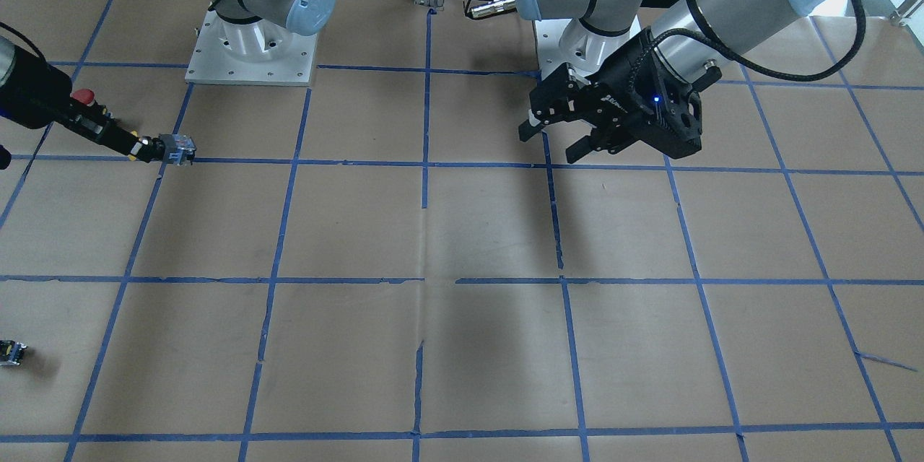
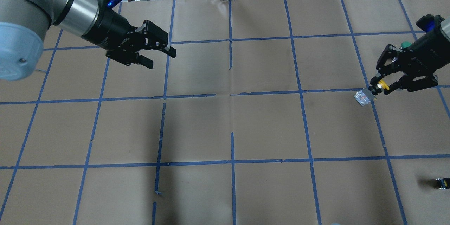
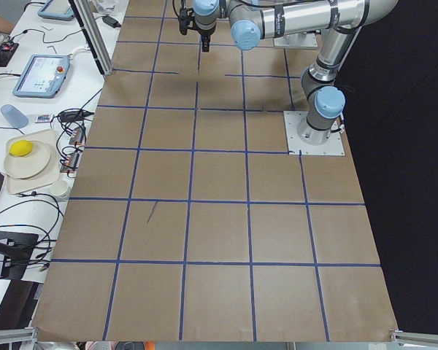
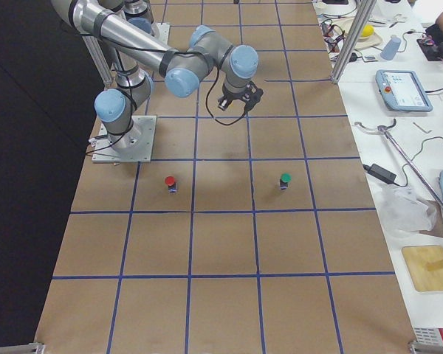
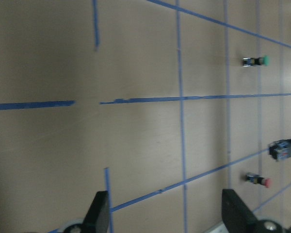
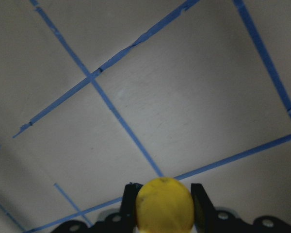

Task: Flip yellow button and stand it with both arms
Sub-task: 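Lower the button upright beside the green button with the right gripper and release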

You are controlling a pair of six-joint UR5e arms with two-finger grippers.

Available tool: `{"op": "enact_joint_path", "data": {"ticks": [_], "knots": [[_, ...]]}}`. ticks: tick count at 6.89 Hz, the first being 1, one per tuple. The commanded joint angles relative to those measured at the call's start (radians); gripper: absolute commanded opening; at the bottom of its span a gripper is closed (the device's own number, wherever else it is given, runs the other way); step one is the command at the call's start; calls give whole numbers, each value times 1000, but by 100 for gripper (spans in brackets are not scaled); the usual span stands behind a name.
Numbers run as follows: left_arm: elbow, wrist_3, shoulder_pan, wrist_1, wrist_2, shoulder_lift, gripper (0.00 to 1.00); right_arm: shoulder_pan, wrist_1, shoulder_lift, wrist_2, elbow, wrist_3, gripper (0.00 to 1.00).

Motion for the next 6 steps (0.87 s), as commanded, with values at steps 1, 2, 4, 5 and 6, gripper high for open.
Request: {"op": "enact_joint_path", "data": {"ticks": [1,2,4,5,6], "knots": [[172,6,0,-139,341,-82,86,-49,-253,21,-103,59,-258,18],[226,5,-6,-166,441,-81,89,-81,-367,43,-103,84,-411,17],[245,-39,-17,-127,459,-33,100,-174,-675,128,-100,163,-713,16],[219,-46,-17,-132,486,-15,100,-208,-798,148,-94,205,-800,16],[190,-46,-17,-146,508,-18,100,-222,-872,148,-82,249,-851,16]]}}
